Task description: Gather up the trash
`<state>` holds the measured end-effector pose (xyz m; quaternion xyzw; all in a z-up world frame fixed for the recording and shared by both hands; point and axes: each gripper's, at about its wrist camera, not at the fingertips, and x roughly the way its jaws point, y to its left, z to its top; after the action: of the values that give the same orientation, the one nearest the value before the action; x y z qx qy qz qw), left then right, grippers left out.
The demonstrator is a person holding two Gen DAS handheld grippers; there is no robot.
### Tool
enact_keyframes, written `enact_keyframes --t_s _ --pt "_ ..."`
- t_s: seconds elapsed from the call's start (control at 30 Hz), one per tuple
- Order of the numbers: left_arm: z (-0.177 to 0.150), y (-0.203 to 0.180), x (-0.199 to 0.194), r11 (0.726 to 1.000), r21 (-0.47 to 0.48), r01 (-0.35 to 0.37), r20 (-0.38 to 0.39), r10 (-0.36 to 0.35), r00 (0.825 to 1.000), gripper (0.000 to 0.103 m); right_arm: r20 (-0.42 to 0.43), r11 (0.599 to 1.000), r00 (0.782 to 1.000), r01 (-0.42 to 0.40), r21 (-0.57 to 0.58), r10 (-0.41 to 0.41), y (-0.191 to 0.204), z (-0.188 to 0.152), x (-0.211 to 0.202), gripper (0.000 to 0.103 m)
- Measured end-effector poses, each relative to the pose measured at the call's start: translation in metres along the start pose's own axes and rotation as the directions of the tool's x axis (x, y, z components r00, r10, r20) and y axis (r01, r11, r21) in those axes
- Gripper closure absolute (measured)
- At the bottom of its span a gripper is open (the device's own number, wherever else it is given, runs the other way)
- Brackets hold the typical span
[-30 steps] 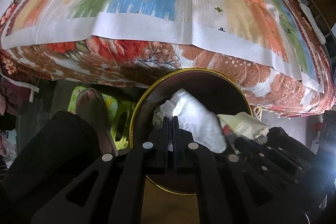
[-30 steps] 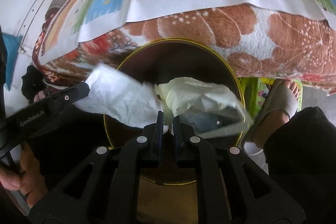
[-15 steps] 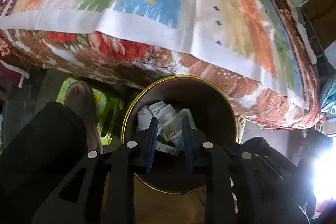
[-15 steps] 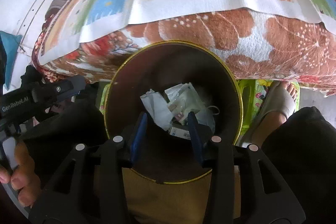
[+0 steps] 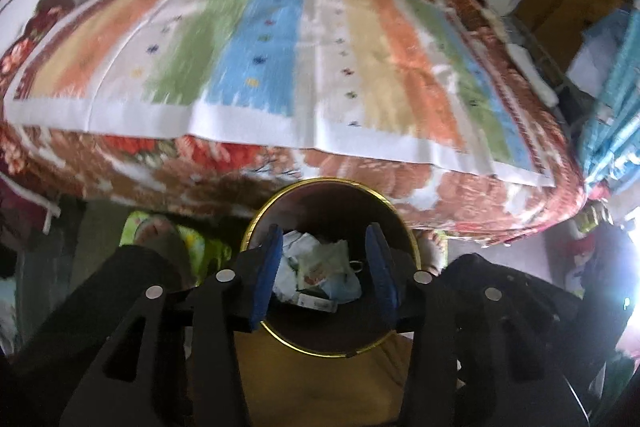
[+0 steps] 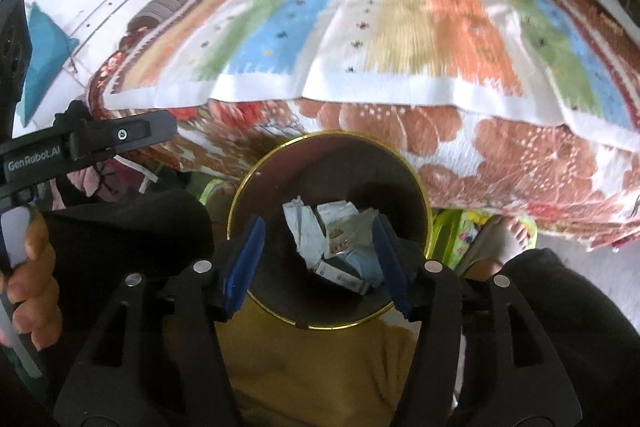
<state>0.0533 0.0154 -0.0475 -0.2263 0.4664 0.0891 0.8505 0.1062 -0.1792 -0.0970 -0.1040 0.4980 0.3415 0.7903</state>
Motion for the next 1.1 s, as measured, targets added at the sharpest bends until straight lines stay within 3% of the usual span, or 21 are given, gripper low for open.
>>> enact_keyframes --t_s 0.17,0.33,0.47,0.5,0.57,0.63,1.1 --pt "-0.018 -0.016 -0.025 0.994 0.107 0.035 0.059 -0.042 0.997 0.041 0.083 1.0 0.997 0.007 -0.029 -0.004 0.006 -0.012 -0.036 0.041" --pt "-0.043 -0.025 -0.038 0.986 0.162 0.043 0.077 -0.056 0.995 0.029 0.149 0.999 0.988 0.031 -0.011 -0.029 0.0 -0.03 -0.067 0.024" --pt "-0.06 -0.025 -0.047 0.983 0.177 0.044 0.082 -0.06 0.995 0.013 0.169 0.999 0.985 0.037 0.003 -0.037 -0.006 -0.045 -0.082 0.016" --pt "-0.066 -0.023 -0.049 0.984 0.175 0.042 0.08 -0.056 0.995 0.011 0.178 0.999 0.983 0.041 0.001 -0.041 -0.006 -0.049 -0.085 0.01" --pt "-0.072 -0.019 -0.053 0.985 0.172 0.029 0.088 -0.044 0.995 0.006 0.201 0.999 0.978 0.051 -0.017 -0.047 -0.003 -0.054 -0.091 0.009" --pt "-0.077 -0.015 -0.057 0.984 0.176 0.003 0.11 -0.022 0.994 0.006 0.207 0.998 0.977 0.054 -0.033 -0.046 0.0 -0.057 -0.093 0.009" --pt "-0.079 -0.012 -0.061 0.983 0.185 0.007 0.13 -0.031 0.991 0.006 0.217 0.997 0.976 0.025 -0.075 -0.008 0.01 -0.068 -0.097 0.009"
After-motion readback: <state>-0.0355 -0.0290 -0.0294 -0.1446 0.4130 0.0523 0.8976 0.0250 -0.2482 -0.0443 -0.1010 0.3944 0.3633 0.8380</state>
